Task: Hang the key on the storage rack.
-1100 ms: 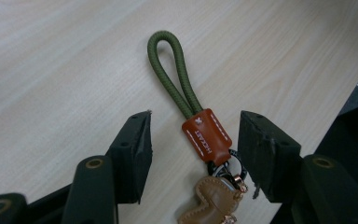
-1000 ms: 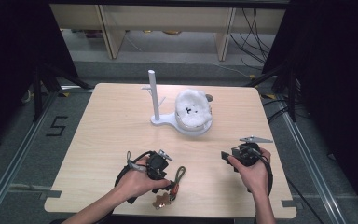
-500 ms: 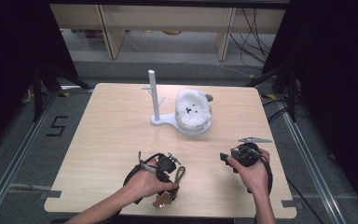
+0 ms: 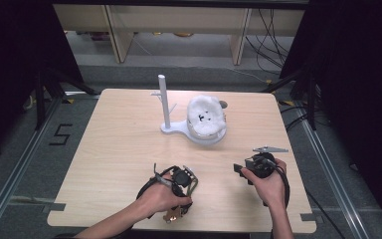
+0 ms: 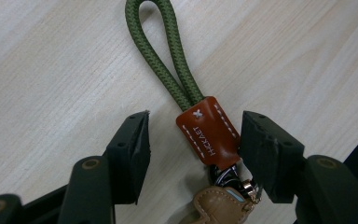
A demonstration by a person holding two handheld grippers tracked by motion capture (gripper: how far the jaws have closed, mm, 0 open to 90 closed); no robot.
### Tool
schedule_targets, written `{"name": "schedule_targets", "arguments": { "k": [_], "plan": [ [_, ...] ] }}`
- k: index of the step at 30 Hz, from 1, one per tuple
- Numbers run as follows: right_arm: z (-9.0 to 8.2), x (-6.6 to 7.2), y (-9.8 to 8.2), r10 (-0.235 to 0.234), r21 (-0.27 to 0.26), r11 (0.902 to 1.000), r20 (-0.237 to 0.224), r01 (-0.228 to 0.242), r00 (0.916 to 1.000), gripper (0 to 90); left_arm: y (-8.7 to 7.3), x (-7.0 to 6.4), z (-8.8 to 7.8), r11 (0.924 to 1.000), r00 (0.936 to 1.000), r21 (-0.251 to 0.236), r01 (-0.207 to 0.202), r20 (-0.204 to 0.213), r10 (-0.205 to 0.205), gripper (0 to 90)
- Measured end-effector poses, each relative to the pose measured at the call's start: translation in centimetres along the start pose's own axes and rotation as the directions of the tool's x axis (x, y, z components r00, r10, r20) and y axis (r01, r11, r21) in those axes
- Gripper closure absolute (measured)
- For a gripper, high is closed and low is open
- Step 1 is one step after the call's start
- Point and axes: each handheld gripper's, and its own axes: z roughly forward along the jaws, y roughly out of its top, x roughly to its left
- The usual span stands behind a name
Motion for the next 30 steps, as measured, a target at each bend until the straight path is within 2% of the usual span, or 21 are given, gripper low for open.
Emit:
{"name": "schedule_targets", "arguments": {
  "k": [1,2,3,5,9,11,12,14,20,23,24,26,27,28,29,30],
  "plan": [
    [0.00,0.08,0.02,0.004,0.003,1.0000,0.007,-0.004,1.0000,45.3,0.01,-0.12,0.06,1.0000,1.0000,-0.003,0.000,-0.004,0.000,42.5],
    [0.12,0.02,0.00,0.001,-0.004,1.0000,-0.010,-0.001,1.0000,45.3,0.00,-0.24,0.17,0.9999,1.0000,-0.011,0.001,-0.007,-0.002,42.5],
    [0.13,0.03,-0.01,-0.001,-0.002,1.0000,-0.016,0.001,0.9999,45.2,0.04,-0.23,0.11,0.9999,0.9999,0.001,-0.011,-0.010,0.011,42.6],
    [0.22,-0.09,-0.01,-0.028,-0.009,0.9996,-0.009,0.028,0.9996,45.2,0.03,-0.36,0.21,0.9999,0.9999,0.006,-0.011,-0.011,0.011,42.6],
    [0.30,0.09,-0.02,-0.015,0.001,0.9999,-0.014,0.015,0.9998,45.2,0.01,-0.36,0.40,0.9998,0.9998,0.009,-0.019,-0.011,0.019,42.6],
    [0.38,0.04,0.00,-0.028,-0.006,0.9996,-0.015,0.028,0.9995,45.1,-0.02,-0.41,0.45,0.9993,0.9993,0.015,-0.034,-0.014,0.035,43.6],
    [0.34,0.11,0.02,-0.021,-0.007,0.9998,-0.032,0.020,0.9993,45.1,-0.07,-0.45,0.53,0.9992,0.9992,0.017,-0.038,-0.014,0.038,44.3],
    [0.33,0.15,0.01,-0.019,-0.007,0.9998,-0.037,0.018,0.9991,45.1,-0.13,-0.49,0.68,0.9994,0.9994,0.010,-0.032,-0.011,0.032,45.0],
    [0.38,0.17,0.00,-0.019,-0.006,0.9998,-0.039,0.019,0.9991,45.1,-0.23,-0.44,0.60,0.9972,0.9965,0.023,-0.071,-0.043,0.072,53.8],
    [0.42,0.20,-0.01,-0.018,-0.006,0.9998,-0.036,0.018,0.9992,45.1,-0.44,-0.36,0.52,0.9944,0.9921,0.017,-0.105,-0.068,0.105,63.8],
    [0.43,0.21,-0.01,-0.018,-0.006,0.9998,-0.036,0.018,0.9992,45.1,-0.52,-0.40,0.55,0.9952,0.9931,0.005,-0.097,-0.066,0.098,65.2],
    [0.31,0.36,-0.02,-0.005,0.003,1.0000,-0.035,0.005,0.9994,45.1,-0.61,-0.20,0.41,0.9924,0.9904,0.016,-0.122,-0.064,0.122,65.9],
    [0.32,0.40,-0.02,0.004,0.009,1.0000,-0.036,-0.004,0.9993,45.0,-0.68,-0.24,0.45,0.9927,0.9907,0.006,-0.120,-0.063,0.120,66.1],
    [0.35,0.36,-0.01,0.000,0.014,0.9999,-0.031,0.000,0.9995,45.0,-0.72,-0.23,0.46,0.9921,0.9902,0.001,-0.125,-0.063,0.125,66.3],
    [0.68,0.23,-0.09,-0.015,-0.024,0.9996,-0.046,0.013,0.9988,45.0,-0.75,-0.18,0.42,0.9904,0.9884,0.003,-0.138,-0.062,0.138,66.6],
    [0.60,0.21,-0.06,-0.019,-0.010,0.9998,-0.047,0.018,0.9987,44.9,-0.80,-0.18,0.38,0.9891,0.9872,0.002,-0.147,-0.062,0.147,66.9]
  ]
}}
